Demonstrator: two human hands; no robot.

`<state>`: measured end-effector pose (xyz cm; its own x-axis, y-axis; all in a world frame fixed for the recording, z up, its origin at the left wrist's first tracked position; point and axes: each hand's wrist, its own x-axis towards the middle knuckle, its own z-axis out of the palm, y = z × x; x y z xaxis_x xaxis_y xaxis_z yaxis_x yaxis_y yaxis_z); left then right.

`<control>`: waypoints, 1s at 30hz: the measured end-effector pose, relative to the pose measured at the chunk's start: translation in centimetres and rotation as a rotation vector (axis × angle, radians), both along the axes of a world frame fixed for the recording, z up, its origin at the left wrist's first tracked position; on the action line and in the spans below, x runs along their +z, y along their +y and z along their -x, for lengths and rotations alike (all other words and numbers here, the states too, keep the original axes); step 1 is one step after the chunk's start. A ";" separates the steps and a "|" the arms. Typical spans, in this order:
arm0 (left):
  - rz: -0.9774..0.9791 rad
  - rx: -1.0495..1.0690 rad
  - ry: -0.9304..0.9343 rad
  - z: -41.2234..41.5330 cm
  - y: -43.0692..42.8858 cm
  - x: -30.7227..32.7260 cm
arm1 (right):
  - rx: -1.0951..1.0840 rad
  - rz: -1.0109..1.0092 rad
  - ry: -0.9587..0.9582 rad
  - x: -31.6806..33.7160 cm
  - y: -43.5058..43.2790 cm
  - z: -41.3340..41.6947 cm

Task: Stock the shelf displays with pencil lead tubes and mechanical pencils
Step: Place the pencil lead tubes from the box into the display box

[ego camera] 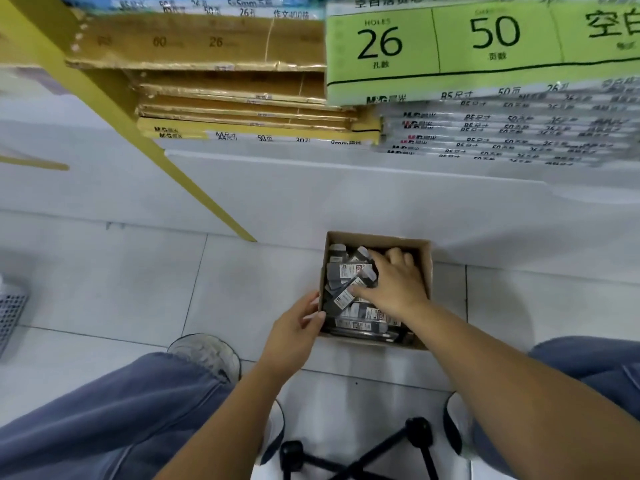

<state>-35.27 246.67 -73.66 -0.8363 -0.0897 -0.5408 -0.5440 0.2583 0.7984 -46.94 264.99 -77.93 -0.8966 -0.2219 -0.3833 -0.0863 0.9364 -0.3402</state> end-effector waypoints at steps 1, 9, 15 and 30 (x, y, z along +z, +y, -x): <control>0.000 0.002 0.004 0.0 0.1 0.0 | 0.013 -0.010 0.012 0.0 0.0 0.1; -0.008 0.000 0.009 -0.2 -0.1 -0.6 | 0.031 0.052 -0.033 0.0 -0.1 0.5; -0.045 0.015 0.006 -0.1 -0.3 -0.9 | 0.040 0.139 -0.201 0.9 -0.1 0.9; -0.066 0.023 -0.016 0.2 -0.4 -1.2 | 0.192 0.097 -0.082 2.0 1.1 -2.4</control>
